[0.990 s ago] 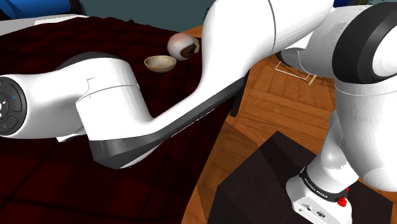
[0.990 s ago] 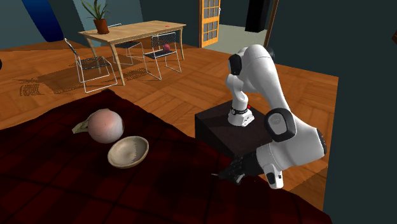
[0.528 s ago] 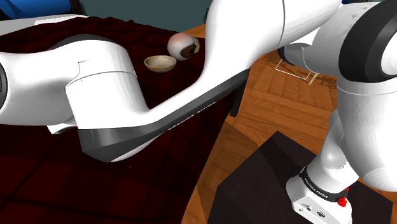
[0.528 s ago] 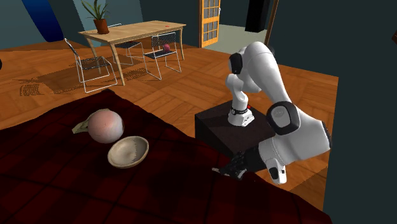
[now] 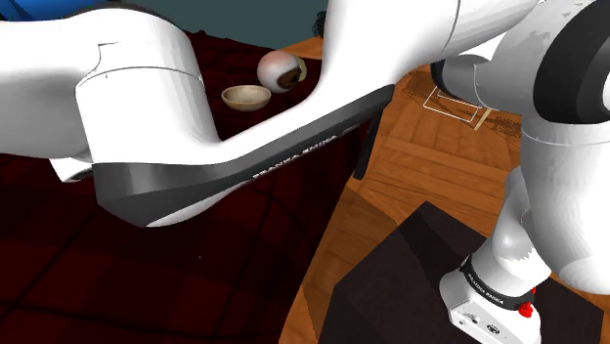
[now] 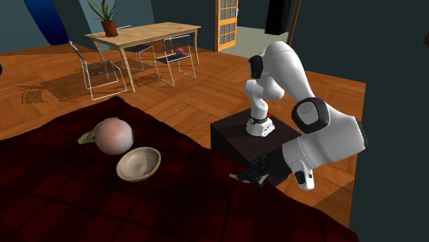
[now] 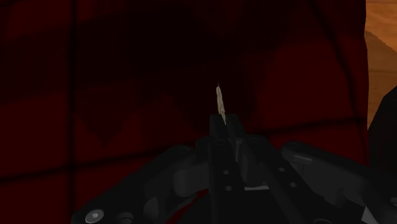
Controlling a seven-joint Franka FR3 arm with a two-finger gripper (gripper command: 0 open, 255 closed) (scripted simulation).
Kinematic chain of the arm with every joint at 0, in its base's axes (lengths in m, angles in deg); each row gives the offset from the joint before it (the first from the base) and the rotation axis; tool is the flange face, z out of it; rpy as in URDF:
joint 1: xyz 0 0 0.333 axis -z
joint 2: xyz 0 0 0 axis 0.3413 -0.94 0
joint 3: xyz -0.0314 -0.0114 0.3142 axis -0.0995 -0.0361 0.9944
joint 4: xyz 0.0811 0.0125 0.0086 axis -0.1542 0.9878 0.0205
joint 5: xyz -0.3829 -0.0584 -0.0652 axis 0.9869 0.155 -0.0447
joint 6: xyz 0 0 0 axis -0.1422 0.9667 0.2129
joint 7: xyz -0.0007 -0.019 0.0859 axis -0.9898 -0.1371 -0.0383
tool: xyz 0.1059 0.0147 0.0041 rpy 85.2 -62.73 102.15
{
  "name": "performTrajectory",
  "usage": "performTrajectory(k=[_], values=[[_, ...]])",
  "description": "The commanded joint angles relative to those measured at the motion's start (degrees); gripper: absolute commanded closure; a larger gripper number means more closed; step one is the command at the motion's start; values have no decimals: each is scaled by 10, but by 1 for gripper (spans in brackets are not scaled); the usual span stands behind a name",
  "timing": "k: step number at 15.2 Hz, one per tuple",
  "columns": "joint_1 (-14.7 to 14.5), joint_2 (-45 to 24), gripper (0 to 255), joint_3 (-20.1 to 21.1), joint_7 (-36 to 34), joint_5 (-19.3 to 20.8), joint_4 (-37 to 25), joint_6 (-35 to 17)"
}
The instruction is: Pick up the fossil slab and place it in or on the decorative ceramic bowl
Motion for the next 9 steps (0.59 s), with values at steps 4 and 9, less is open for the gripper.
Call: performTrajectory(k=[4,9], values=[[-7,3,255,1,24,-2,-32,25],[0,10,255,-1,48,-3,-47,30]])
